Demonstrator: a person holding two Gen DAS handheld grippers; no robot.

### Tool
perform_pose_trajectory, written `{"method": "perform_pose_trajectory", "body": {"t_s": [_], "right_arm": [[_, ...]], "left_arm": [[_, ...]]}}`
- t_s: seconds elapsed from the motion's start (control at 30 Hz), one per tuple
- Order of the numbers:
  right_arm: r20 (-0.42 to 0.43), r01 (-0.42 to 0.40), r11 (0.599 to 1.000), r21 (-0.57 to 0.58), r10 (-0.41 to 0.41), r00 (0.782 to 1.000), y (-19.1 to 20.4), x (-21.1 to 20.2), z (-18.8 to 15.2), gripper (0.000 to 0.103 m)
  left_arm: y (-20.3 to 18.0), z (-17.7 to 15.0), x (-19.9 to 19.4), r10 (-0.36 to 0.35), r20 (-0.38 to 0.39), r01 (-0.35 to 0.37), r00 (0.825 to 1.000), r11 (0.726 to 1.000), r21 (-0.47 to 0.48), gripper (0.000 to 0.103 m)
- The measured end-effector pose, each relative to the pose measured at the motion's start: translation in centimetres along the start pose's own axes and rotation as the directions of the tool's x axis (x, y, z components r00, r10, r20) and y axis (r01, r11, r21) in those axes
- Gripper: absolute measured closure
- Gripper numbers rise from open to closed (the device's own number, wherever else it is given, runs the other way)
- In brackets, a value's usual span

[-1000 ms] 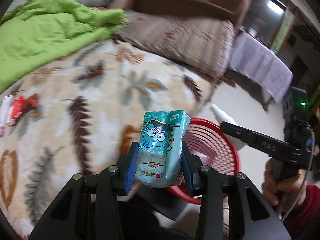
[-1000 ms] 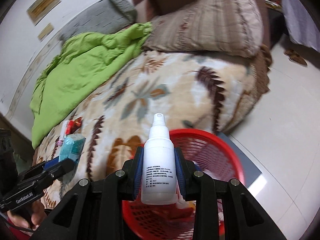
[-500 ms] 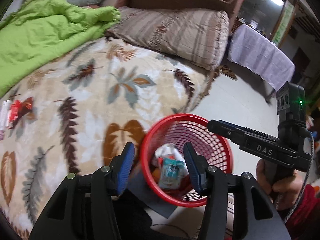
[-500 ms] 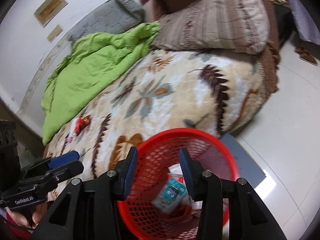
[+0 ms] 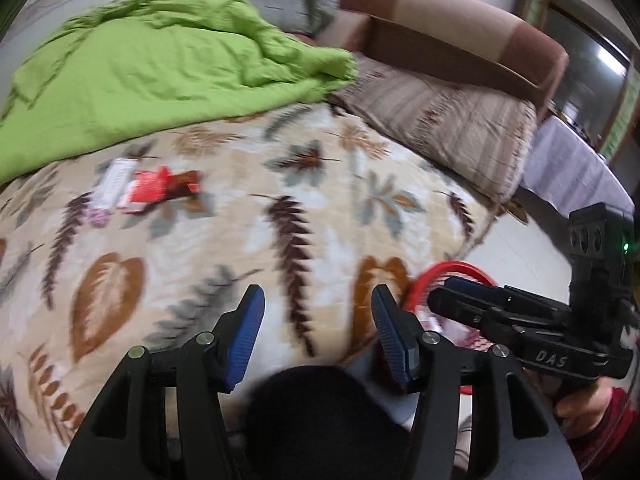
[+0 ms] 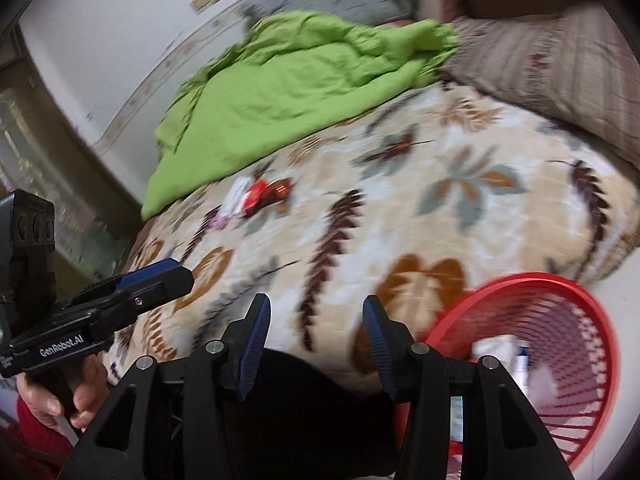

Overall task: Collect trash
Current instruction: 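Move both tools back over the remaining trash on the bed, then grasp the pink crumpled paper with the left tool while the right grasps the red wrapper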

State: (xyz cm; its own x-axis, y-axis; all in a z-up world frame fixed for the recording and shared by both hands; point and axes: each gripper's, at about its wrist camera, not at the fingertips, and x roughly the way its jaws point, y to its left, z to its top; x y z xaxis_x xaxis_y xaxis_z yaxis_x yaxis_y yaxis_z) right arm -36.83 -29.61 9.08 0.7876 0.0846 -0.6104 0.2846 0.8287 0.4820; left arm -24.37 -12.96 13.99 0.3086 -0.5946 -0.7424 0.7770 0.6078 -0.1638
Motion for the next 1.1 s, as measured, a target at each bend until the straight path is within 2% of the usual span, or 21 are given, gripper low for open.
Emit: {"method": "perform_pose_trajectory", "body": {"t_s": [0.2, 0.4, 0.53, 0.67, 0.83, 1.0, 1.03, 1.1], "right_arm": [[-0.067, -0.045, 0.996, -0.078, 0.040, 0.997, 4.5, 4.6, 1.9, 0.051], [-0.131, -0.080, 0.988, -0.133, 0.063, 0.989, 8.7, 11.1, 5.6, 0.051], [-0.160, -0.103, 0.987, -0.125, 0.082, 0.984, 10.4, 16.1, 8.5, 0.051], [-0.198, -0.121, 0.992, -0.044, 0.110, 0.974, 10.7, 21.6, 11.2, 0.051], [-0.251, -0.103, 0.994, 0.046, 0.111, 0.962, 10.1, 28.5, 13.6, 0.051], [-0.273, -0.073, 0.992, 0.106, 0.099, 0.957, 9.4, 33.4, 14.9, 0.051], [-0.274, -0.073, 0.990, 0.120, 0.104, 0.956, 9.3, 34.0, 15.0, 0.053], [-0.286, -0.078, 0.986, 0.148, 0.118, 0.951, 9.2, 35.4, 15.2, 0.063]], "left_arm": [[7.8, -1.4, -2.0, 0.084, 0.025, -0.080, 0.996, 0.988, -0.129, 0.048], [16.3, -1.8, -2.6, 0.193, 0.035, -0.174, 0.981, 0.940, -0.294, 0.048], [20.5, -1.6, -2.3, 0.247, 0.028, -0.219, 0.969, 0.904, -0.368, 0.048], [23.3, -1.2, -1.2, 0.268, 0.011, -0.240, 0.963, 0.880, -0.410, 0.048], [25.2, -0.5, 0.3, 0.277, -0.007, -0.255, 0.961, 0.873, -0.416, 0.048], [26.8, 0.1, 1.7, 0.276, -0.024, -0.260, 0.961, 0.870, -0.418, 0.048], [27.0, 0.3, 2.0, 0.277, -0.025, -0.262, 0.961, 0.870, -0.418, 0.048], [27.5, 0.7, 2.6, 0.278, -0.031, -0.265, 0.960, 0.870, -0.416, 0.048]]}}
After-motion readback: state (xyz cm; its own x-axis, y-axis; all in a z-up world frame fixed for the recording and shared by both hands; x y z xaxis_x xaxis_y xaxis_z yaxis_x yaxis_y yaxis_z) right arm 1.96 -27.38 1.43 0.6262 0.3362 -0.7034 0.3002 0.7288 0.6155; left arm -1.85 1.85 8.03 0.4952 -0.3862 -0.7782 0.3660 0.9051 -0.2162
